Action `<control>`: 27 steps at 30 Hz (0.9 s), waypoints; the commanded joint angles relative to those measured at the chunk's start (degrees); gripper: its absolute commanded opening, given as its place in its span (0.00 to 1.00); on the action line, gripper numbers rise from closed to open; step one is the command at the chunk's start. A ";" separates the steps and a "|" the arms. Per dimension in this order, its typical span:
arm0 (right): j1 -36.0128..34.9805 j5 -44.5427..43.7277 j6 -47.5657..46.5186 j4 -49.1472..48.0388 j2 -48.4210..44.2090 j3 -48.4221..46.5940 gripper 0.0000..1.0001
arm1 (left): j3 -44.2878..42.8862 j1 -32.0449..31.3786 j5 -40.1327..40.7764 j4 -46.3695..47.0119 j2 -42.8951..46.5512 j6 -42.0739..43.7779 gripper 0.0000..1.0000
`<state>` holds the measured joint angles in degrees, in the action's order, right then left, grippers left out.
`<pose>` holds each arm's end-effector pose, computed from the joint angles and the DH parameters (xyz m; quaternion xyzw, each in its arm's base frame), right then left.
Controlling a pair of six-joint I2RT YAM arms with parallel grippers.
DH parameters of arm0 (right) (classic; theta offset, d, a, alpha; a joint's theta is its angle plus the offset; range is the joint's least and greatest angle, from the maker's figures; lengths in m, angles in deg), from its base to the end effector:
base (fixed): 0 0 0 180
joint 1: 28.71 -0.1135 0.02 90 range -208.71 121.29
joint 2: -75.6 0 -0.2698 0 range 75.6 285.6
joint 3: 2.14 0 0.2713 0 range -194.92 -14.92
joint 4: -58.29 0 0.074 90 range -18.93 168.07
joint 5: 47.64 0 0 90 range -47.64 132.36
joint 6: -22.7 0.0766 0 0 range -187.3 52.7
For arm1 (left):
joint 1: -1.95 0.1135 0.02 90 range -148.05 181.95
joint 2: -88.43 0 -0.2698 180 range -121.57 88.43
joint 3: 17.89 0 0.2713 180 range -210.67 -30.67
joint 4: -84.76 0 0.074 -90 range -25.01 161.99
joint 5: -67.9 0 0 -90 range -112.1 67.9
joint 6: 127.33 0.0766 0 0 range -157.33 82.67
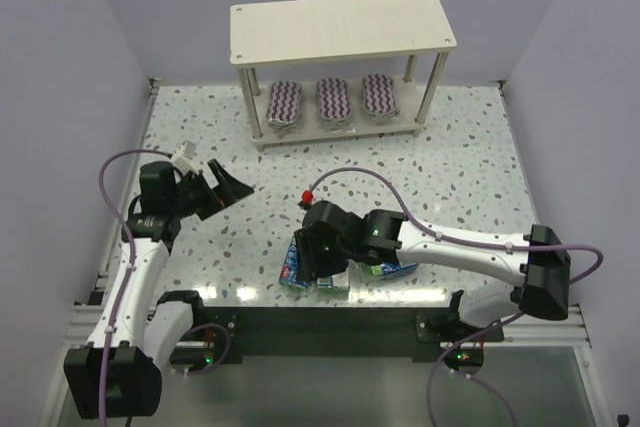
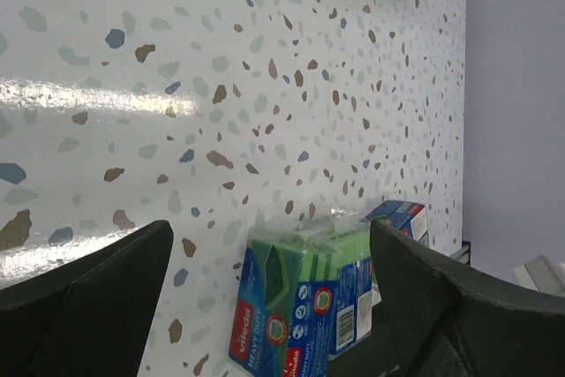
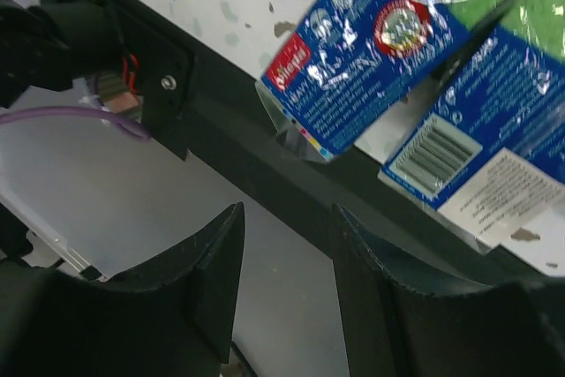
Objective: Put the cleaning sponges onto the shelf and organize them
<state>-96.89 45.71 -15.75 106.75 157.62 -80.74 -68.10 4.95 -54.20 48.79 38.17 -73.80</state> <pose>0.1245 0.3231 0.2461 -0.1461 0.9335 0.2962 0.1400 0.2330 -0.0286 0.2391 -0.1711 0.8484 -0.3615 0.3467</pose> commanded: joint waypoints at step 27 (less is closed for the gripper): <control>-6.26 -25.76 25.71 -12.83 6.31 9.31 0.48 | -3.79 0.42 -1.21 -3.17 -0.45 2.01 0.99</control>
<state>-103.27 23.88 7.50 96.06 162.65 -70.90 -69.43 4.95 -54.88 46.34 37.77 -73.47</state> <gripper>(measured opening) 0.482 0.988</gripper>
